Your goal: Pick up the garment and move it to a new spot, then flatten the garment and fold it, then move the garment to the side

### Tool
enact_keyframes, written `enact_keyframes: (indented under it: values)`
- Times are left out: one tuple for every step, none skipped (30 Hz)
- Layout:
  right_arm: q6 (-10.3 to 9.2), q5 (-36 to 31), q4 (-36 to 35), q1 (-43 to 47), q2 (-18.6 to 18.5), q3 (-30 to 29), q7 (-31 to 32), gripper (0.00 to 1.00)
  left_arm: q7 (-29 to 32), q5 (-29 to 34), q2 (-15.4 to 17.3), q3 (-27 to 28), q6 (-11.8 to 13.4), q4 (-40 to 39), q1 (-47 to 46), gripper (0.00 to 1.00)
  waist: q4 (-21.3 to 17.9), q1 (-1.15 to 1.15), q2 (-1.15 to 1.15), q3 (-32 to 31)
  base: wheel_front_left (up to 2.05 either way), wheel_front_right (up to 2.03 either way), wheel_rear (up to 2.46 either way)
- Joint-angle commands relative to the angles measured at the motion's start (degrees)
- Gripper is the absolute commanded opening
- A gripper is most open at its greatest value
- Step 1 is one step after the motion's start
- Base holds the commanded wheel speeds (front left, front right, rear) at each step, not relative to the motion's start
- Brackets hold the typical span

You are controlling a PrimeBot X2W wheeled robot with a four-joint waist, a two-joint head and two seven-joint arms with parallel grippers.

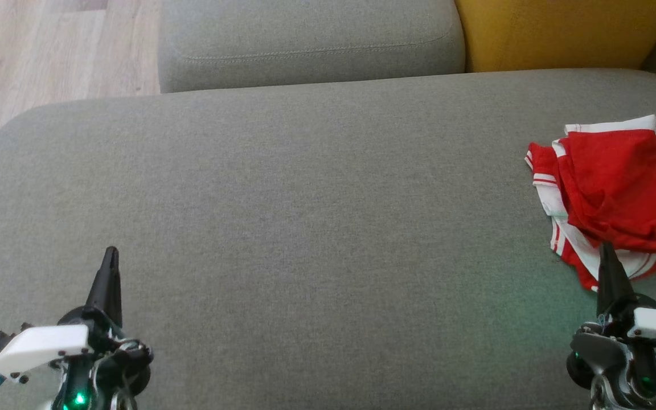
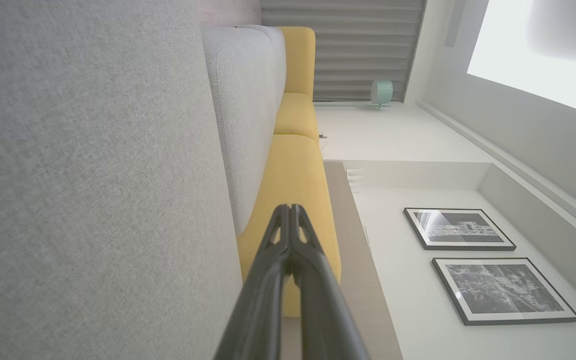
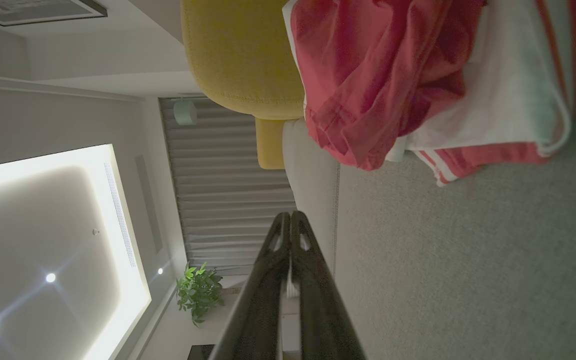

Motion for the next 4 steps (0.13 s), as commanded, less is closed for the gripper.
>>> enact_keyframes:
  values:
    - [0.44,-0.4,-1.8,-3.1,-0.4,1.1,0.5,0.0,0.4,0.6,0.3,2.0,-0.4,-1.7,-3.1,0.0,0.0,0.0,0.0,0.0,0.0,0.0,0.0]
    - [0.44,-0.4,-1.8,-3.1,-0.4,1.1,0.5,0.0,0.4,0.6,0.3,2.0,-0.4,-1.7,-3.1,0.0,0.0,0.0,0.0,0.0,0.0,0.0,0.0]
    - [0.44,-0.4,-1.8,-3.1,-0.3,1.1,0.5,0.0,0.4,0.6,0.3,2.0,-0.4,-1.7,-3.1,0.0,0.0,0.0,0.0,0.0,0.0,0.0,0.0]
    - [0.44,-0.4,-1.8,-3.1,-0.3,1.1,0.5,0.0,0.4,0.6,0.3,2.0,-0.4,-1.7,-3.1,0.0,0.0,0.0,0.0,0.0,0.0,0.0,0.0]
